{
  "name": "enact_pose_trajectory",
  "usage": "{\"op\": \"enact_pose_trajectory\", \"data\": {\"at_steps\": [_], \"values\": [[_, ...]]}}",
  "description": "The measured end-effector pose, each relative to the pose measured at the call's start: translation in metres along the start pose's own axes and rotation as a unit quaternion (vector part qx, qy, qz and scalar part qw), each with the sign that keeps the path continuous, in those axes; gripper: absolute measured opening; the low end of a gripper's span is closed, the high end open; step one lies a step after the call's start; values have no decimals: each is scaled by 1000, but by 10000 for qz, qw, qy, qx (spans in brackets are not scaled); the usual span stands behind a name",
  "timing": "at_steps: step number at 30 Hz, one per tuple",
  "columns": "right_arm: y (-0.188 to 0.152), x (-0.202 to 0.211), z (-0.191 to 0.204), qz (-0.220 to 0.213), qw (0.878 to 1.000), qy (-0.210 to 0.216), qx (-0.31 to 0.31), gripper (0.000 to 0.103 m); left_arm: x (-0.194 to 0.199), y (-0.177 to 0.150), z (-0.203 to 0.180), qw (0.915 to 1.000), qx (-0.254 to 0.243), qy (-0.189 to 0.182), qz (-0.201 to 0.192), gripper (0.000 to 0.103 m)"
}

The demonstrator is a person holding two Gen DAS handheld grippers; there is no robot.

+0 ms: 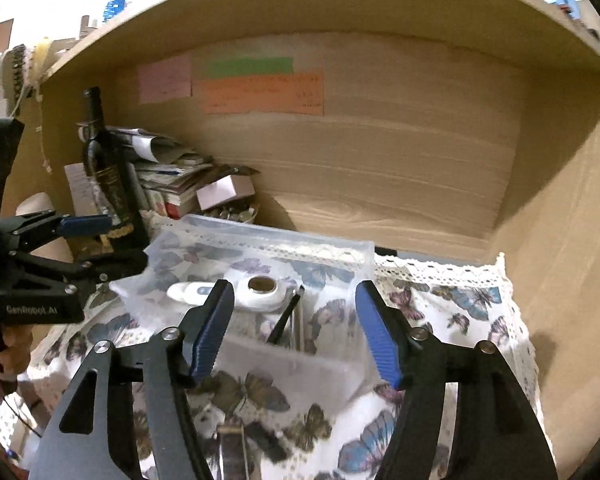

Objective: Organize rigid objects
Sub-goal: 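Grasp the white travel adapter with the left tool while the right tool grasps the black-gold tube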

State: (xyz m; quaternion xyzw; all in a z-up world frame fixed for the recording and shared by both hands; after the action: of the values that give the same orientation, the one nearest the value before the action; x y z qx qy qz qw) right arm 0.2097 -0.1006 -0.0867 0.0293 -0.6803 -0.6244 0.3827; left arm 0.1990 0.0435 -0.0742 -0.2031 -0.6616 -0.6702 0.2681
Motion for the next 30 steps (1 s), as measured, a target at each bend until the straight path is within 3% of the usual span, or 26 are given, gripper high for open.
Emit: {"op": "enact_pose_trajectory", "data": {"at_steps": [6, 7, 14, 19, 23, 25, 26, 27, 30], "values": [[-36, 7, 5, 221, 9997, 33, -134, 62, 0, -43, 6, 9994, 108, -1, 343, 85], [-46, 6, 6, 312, 9993, 51, -181, 62, -1, -47, 3, 9997, -17, -150, 214, 85], [-101, -3, 16, 850, 9953, 225, -410, 62, -22, -89, -16, 9967, -63, -389, 716, 85], [-123, -13, 28, 1170, 9912, 448, -433, 37, -37, -96, -27, 9942, 64, -631, 863, 71], [-132, -21, 31, 1338, 9880, 614, -474, 35, -46, -98, -35, 9927, 111, -720, 961, 66], [-136, -26, 33, 1425, 9866, 652, -464, 29, -51, -99, -40, 9913, 120, -804, 1034, 55], [-139, -29, 34, 1486, 9857, 660, -451, 26, -54, -101, -42, 9903, 97, -843, 1100, 44], [-139, -30, 35, 1478, 9862, 624, -416, 21, -56, -103, -44, 9898, 81, -860, 1137, 39], [-136, -28, 33, 1427, 9870, 610, -414, 21, -56, -104, -44, 9899, 96, -882, 1108, 38]]}}
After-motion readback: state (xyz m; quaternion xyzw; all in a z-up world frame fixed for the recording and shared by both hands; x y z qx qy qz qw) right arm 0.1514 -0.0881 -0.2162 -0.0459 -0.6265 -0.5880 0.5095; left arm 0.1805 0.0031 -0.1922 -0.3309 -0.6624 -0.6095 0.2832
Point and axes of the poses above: each gripper's, at about its wrist camera, not at the fingertips, and x roughly against the way its jaws point, z to its left, y to its top, the point moved 9 cm from there along -x, roughly the way its jaws point, and after that the axes turned 6 degrees about y, right-handed, at the moved point
